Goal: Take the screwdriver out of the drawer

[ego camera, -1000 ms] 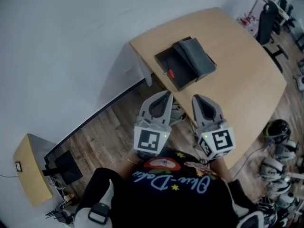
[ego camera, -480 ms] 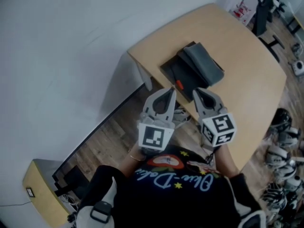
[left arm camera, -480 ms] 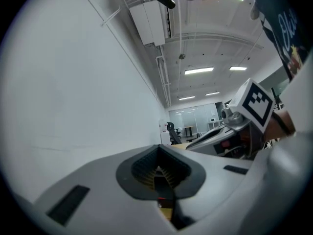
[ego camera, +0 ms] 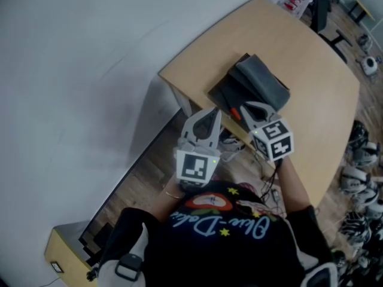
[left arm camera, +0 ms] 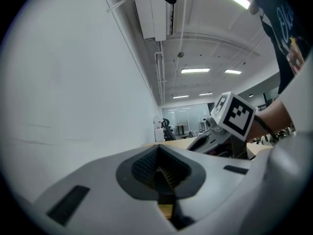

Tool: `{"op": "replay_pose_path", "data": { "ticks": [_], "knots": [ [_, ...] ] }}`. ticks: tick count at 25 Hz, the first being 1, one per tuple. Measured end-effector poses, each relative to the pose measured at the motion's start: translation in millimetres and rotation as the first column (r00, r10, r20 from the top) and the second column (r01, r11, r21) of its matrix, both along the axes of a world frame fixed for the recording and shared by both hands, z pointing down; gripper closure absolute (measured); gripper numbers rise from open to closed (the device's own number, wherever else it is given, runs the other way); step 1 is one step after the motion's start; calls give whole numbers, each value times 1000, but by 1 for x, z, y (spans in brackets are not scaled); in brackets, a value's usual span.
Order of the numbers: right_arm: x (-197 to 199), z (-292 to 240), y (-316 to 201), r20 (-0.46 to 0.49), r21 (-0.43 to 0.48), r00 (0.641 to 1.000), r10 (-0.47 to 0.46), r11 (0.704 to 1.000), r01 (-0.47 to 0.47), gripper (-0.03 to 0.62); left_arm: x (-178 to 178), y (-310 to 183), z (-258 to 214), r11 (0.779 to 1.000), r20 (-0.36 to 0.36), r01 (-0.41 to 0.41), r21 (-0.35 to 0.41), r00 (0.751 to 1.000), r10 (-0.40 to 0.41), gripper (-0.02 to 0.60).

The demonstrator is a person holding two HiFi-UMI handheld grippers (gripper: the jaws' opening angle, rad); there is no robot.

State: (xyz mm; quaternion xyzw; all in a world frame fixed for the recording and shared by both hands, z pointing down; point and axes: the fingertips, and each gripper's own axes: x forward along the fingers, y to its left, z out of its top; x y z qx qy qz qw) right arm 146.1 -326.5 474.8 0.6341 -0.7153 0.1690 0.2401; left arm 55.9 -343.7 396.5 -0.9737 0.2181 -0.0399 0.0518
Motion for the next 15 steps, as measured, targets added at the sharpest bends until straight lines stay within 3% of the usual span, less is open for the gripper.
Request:
{"op": "replay_pose_path", "data": {
  "ticks": [8, 15],
  "knots": [
    [10, 57, -26, 12, -206, 997, -74, 976, 75, 569, 1, -25, 12, 998, -7, 29, -57, 1000, -30, 581],
    [14, 98, -42, -4, -376, 988, -154, 916, 141, 537, 0, -55, 17, 992, -10, 96, -84, 995, -97, 581]
  ]
}}
